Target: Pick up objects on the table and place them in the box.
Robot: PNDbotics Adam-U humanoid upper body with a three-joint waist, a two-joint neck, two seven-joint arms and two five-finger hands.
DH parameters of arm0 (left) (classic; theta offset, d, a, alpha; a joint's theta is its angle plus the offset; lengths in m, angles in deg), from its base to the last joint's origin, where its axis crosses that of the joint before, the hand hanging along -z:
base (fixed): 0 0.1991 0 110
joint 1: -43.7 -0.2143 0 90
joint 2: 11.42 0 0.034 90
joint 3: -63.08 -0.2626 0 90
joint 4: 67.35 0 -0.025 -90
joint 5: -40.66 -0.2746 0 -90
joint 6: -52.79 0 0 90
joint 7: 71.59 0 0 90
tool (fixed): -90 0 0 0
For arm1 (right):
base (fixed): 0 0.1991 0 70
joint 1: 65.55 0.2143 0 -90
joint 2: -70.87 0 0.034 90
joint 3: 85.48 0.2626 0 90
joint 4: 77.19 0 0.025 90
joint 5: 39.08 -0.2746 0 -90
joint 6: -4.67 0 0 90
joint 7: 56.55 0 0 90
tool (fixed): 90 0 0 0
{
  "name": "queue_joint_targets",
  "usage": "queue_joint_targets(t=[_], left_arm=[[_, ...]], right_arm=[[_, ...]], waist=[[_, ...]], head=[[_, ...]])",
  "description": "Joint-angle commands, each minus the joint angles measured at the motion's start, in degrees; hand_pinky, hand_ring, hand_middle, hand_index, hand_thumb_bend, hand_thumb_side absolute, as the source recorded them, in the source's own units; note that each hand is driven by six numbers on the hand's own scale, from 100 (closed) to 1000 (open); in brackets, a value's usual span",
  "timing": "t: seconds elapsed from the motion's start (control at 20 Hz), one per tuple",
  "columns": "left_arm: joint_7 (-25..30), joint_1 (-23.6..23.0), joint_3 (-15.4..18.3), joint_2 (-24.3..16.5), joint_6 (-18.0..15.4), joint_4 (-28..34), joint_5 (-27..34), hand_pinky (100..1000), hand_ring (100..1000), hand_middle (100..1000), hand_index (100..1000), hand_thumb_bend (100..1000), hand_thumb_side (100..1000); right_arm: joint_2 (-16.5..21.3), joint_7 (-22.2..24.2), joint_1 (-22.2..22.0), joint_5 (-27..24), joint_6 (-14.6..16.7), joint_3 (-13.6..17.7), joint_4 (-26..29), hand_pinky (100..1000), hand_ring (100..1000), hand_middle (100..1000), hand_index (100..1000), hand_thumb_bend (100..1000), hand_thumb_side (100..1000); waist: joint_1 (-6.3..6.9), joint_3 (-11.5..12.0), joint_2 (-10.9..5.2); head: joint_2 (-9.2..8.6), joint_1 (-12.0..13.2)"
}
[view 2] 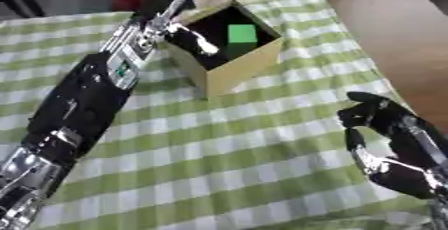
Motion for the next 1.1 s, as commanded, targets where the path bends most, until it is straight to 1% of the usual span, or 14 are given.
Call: queue_joint_targets(t=[0.05, 0.2, 0.35, 0.45, 0.6, 0.7, 0.8, 1.0, 1.1], left_arm=[[-2.53, -0.22, 0.05, -3.57, 1.42, 7.32, 10.14, 658, 714, 676, 802, 913, 276], [-3.88, -3.68, 0.23, -7.47, 3.80, 16.09, 19.99, 646, 701, 655, 791, 879, 261], [-4.53, -9.36, 1.04, -11.40, 6.14, 25.71, 28.86, 636, 694, 642, 784, 860, 263], [-4.96, -13.83, 1.98, -13.54, 7.25, 32.15, 33.28, 632, 690, 636, 781, 855, 265], [-5.98, -21.21, 3.95, -15.33, 8.44, 40.24, 37.14, 627, 686, 630, 780, 851, 268], [-6.97, -25.84, 5.29, -15.37, 9.06, 43.73, 38.39, 622, 682, 626, 779, 845, 272], [-8.01, -29.90, 6.39, -14.51, 9.46, 45.73, 38.78, 620, 682, 624, 778, 840, 276], [-9.61, -36.53, 7.86, -10.78, 9.21, 47.27, 39.60, 608, 673, 615, 774, 820, 291], [-10.00, -38.85, 8.19, -9.05, 8.95, 47.22, 40.24, 606, 672, 613, 773, 814, 296]], right_arm=[[0.85, -0.43, 0.14, -0.07, 0.14, 0.86, 0.71, 715, 773, 621, 890, 100, 232], [1.02, -0.95, -0.08, 0.05, 0.22, 1.32, 0.80, 715, 773, 621, 890, 100, 228], [1.20, -1.60, -0.46, 0.18, 0.27, 1.95, 0.96, 715, 773, 621, 889, 100, 224], [1.30, -2.10, -0.68, 0.27, 0.30, 2.42, 1.11, 715, 772, 621, 889, 100, 223], [1.48, -2.83, -0.98, 0.43, 0.36, 3.05, 1.38, 715, 772, 621, 889, 100, 220], [1.49, -3.31, -1.21, 0.52, 0.35, 3.51, 1.53, 715, 772, 621, 889, 100, 219], [1.42, -3.80, -1.62, 0.64, 0.28, 3.97, 1.64, 715, 773, 622, 889, 100, 221], [1.29, -4.63, -1.79, 0.80, 0.14, 4.66, 2.05, 714, 773, 622, 889, 100, 219], [0.99, -4.88, -1.60, 0.75, -0.02, 4.86, 2.19, 714, 773, 622, 889, 100, 220]], waist=[[-0.36, 0.53, -1.03], [-0.49, 1.67, -1.10], [-0.57, 3.12, -1.23], [-0.67, 4.04, -1.25], [-0.75, 5.08, -1.25], [-0.73, 5.69, -1.24], [-0.68, 6.48, -1.37], [-0.58, 7.92, -1.19], [-0.59, 8.23, -0.96]], head=[[-0.30, -0.53], [-0.26, -1.24], [-0.17, -1.91], [-0.09, -2.22], [0.14, -2.14], [0.57, -2.12], [1.19, -2.07], [1.87, -1.48], [1.93, -1.11]])
